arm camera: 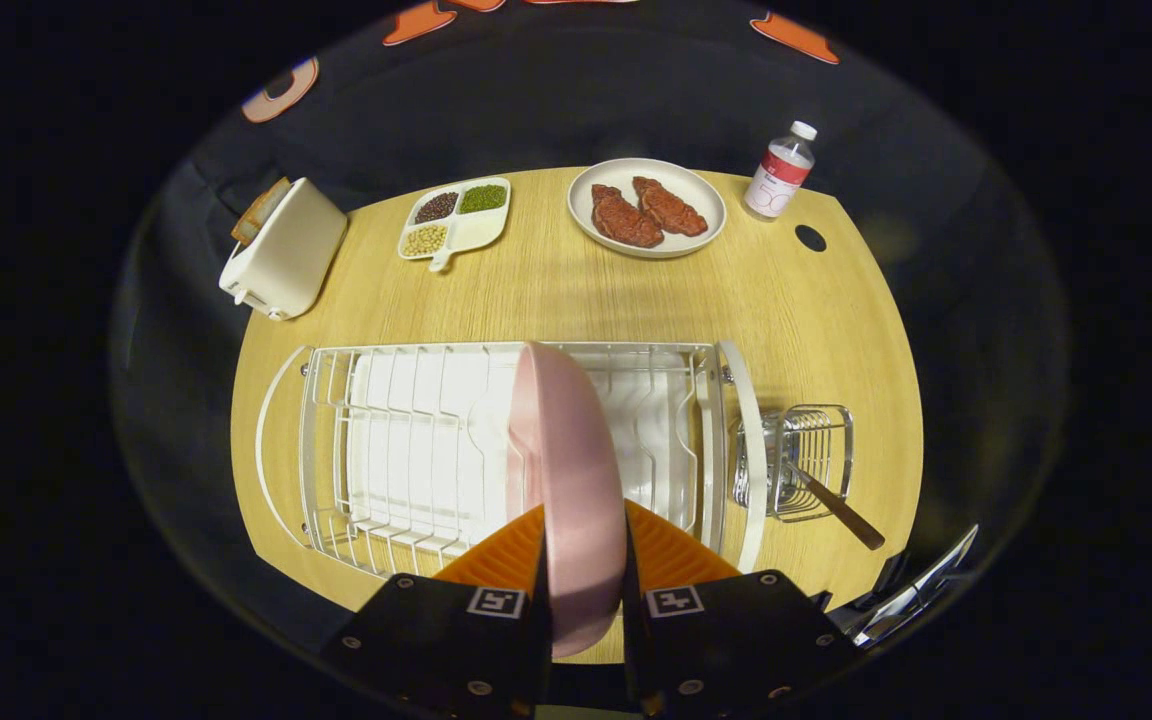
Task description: Take the plate from the dish rack, then take the spoon from the basket and place it into the plate.
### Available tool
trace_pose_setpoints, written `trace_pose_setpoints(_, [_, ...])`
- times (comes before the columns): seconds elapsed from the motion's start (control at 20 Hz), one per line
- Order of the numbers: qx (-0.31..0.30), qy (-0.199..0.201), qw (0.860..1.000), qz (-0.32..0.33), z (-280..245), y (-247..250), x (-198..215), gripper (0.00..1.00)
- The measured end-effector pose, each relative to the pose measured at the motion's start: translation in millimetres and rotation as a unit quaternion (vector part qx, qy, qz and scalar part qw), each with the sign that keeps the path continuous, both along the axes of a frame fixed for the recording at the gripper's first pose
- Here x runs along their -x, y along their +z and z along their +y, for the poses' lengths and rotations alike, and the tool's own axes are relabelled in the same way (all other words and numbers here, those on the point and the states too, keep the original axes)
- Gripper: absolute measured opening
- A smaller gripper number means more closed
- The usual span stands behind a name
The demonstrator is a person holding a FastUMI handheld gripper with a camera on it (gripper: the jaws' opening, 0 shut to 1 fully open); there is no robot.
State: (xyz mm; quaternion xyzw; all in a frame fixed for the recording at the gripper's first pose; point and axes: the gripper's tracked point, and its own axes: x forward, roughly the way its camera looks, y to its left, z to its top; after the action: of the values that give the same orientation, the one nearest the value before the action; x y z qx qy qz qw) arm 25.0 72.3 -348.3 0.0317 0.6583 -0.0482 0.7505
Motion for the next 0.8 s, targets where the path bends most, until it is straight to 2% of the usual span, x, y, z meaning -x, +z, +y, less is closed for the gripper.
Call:
trace_pose_setpoints(0.55, [0.099,-0.025,0.994,-0.036,-23.0,36.8,2.2,0.25])
trace_pose_setpoints(0.7, [0.07,-0.042,0.995,-0.05,-15.6,48.2,5.2,0.24])
trace_pose_setpoints(0.8, [0.053,-0.036,0.996,-0.062,-17.0,59.0,8.4,0.24])
